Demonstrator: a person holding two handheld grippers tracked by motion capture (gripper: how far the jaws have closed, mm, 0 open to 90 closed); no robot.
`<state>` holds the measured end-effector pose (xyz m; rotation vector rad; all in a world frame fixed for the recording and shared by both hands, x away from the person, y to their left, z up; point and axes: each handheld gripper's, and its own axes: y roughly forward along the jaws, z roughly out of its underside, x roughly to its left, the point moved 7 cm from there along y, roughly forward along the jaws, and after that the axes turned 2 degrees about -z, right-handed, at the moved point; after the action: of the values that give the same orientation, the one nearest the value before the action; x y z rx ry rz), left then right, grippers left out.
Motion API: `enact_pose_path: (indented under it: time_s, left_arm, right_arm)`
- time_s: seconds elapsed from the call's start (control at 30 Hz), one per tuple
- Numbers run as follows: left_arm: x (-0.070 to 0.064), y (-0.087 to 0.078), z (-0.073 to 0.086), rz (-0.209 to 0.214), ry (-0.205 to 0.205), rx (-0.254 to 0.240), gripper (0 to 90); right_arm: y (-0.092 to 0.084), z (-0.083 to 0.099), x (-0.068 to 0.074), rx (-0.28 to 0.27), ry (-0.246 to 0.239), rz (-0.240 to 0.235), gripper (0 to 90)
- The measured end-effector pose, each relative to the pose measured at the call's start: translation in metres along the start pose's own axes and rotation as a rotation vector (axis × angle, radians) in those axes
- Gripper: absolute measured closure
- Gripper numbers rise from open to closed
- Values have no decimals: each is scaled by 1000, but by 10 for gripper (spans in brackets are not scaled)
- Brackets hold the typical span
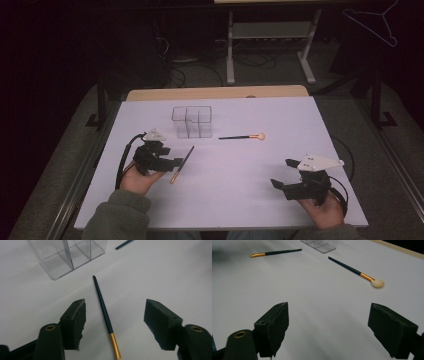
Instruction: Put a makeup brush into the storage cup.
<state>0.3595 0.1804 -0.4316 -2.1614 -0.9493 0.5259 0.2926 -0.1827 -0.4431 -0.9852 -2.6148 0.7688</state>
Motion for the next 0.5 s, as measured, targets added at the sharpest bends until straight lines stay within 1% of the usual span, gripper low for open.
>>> enact_pose_path:
  time_s: [0.03, 0.07, 0.1, 0.13, 0.17, 0.2, 0.23, 0.27, 0.3, 0.37, 0.43, 0.47, 0.5]
  left_arm:
    - [0, 0, 0, 0, 0, 0, 357]
    - [1, 2, -1, -3, -9, 10, 360]
    - [2, 6, -3, -4, -17, 19, 363]
    - [3, 9, -3, -5, -17, 29, 371]
    - [3, 9, -3, -5, -17, 29, 378]
    - [5, 15, -3, -7, -18, 57, 381]
    - [5, 15, -3, -7, -18, 57, 381]
    - [6, 22, -2, -9, -26, 89, 386]
    - [6, 22, -2, -9, -26, 89, 391]
    - [7, 26, 0, -15, -14, 109, 394]
    - [7, 32, 0, -20, -32, 124, 410]
    - [8, 34, 0, -25, -26, 129, 417]
    - [8, 36, 1, -27, -28, 135, 422]
  right_arm:
    - [0, 0, 0, 0, 0, 0, 161]
    - [0, 1, 0, 9, 5, -4, 161]
    - [0, 1, 0, 6, 1, -3, 161]
    - [0, 1, 0, 5, 4, -2, 161]
    - [0, 1, 0, 5, 4, -2, 161]
    - [-1, 1, -1, 2, 11, 0, 161]
    - [-2, 1, -2, 2, 9, 0, 161]
    - [-2, 1, -2, 0, 11, 1, 161]
    - [-2, 1, -2, 0, 11, 1, 161]
    - [-2, 1, -2, -2, 10, -1, 161]
    - [-2, 0, -2, -1, 5, -1, 163]
    - [-2, 0, -2, -1, 4, -1, 165]
    - [-2, 0, -2, -1, 4, -2, 167]
